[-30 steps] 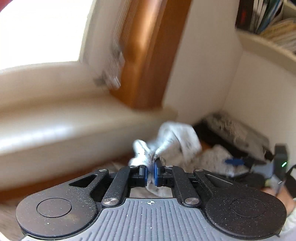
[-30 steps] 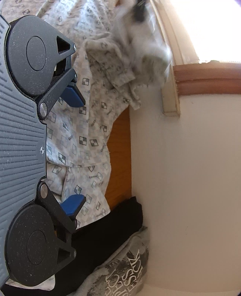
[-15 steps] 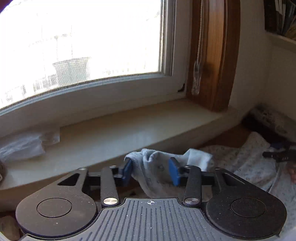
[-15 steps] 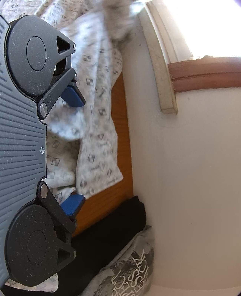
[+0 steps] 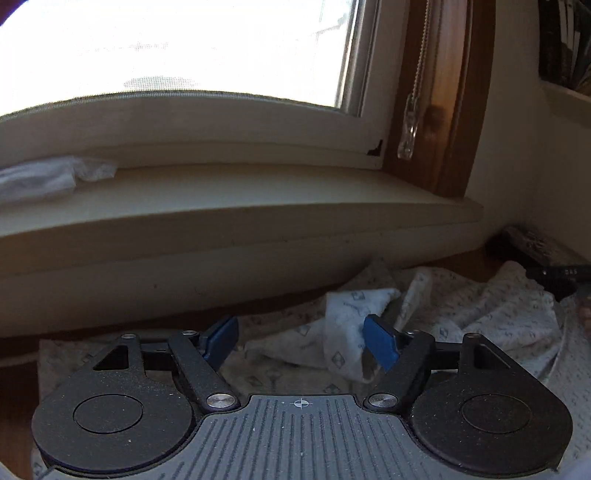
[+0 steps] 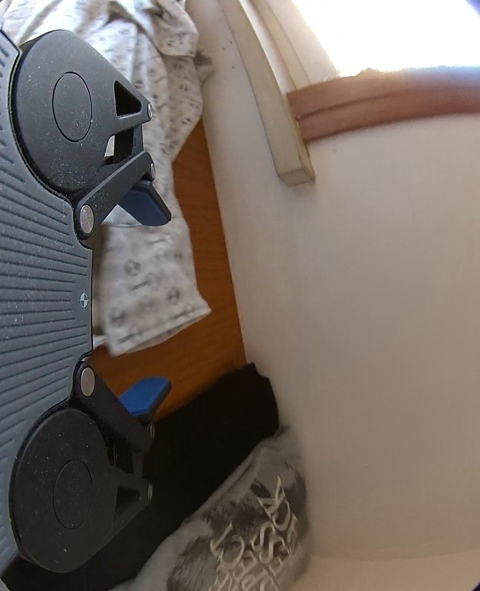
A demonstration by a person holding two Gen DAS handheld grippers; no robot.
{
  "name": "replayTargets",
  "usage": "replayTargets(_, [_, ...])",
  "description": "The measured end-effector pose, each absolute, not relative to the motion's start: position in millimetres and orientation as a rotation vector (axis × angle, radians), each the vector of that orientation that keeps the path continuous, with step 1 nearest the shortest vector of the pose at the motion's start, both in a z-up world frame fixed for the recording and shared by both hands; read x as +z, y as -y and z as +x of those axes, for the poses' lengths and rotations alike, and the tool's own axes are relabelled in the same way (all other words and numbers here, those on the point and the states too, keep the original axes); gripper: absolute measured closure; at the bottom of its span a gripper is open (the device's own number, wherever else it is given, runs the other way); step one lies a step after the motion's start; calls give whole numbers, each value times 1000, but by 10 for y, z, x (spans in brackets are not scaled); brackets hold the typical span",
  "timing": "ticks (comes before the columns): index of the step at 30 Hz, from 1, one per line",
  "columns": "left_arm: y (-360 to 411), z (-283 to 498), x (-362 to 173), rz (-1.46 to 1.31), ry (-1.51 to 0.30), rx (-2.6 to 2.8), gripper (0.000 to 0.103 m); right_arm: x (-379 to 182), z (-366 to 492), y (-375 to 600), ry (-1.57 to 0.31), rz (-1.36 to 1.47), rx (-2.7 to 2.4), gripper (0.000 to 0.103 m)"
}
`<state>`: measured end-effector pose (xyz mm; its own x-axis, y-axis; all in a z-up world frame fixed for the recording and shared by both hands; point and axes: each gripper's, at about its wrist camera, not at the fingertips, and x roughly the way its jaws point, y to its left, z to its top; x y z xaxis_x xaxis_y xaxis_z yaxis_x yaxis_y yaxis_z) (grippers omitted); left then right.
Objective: Fold clothes
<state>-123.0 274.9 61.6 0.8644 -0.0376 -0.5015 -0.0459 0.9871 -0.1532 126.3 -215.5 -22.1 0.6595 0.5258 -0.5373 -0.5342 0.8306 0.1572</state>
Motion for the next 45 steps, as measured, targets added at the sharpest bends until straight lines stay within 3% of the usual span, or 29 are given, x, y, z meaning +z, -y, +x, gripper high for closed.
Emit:
replayTargets(4, [-2748, -1218, 465, -175, -531, -30, 25, -235, 1408, 2021, -632, -67, 578, 14])
replayTargets(6, [-2747, -1237, 463, -176, -526, -29, 25, -200, 1410, 2048, -612, -66, 565, 19])
replayTargets(7, [-2749, -1249, 467, -179, -521, -25, 25, -182, 1410, 2061, -602, -66, 559, 38])
replayTargets(8, [-2747, -1266, 483, -184, -514, -28, 25, -165, 1411, 2074, -592, -66, 553, 49])
replayTargets(9, [-2753, -1273, 483, -191, -511, -31, 25, -147, 1412, 2087, -582, -65, 547, 78])
replayTargets(10, [-2761, -1279, 484, -198, -508, -33, 25, -130, 1413, 2100, -572, -65, 540, 95])
replayTargets(16, [-2803, -1292, 472, -206, -490, -15, 25, 6, 1391, 2236, -490, -61, 462, 97])
replayTargets(20, [-2793, -1261, 451, -200, -506, -13, 24, -97, 1445, 2358, -565, -84, 388, 92])
replayTargets(21, [-2791, -1253, 445, -198, -511, -7, 24, -147, 1468, 2365, -598, -98, 380, 86])
replayTargets(23, [-2803, -1262, 444, -200, -510, -3, 23, -189, 1457, 2374, -621, -105, 379, 56])
replayTargets(29, [-2834, -1313, 483, -177, -508, 25, 23, -169, 1084, 2190, -573, -65, 548, 27])
replayTargets(36, [-3212, -1660, 705, -101, -523, 163, 22, -325, 676, 1868, -584, -157, 721, 23])
replayTargets(45, [-3335, -1893, 502, 26, -681, 218, 27, -359, 629, 1748, -615, -240, 734, 14])
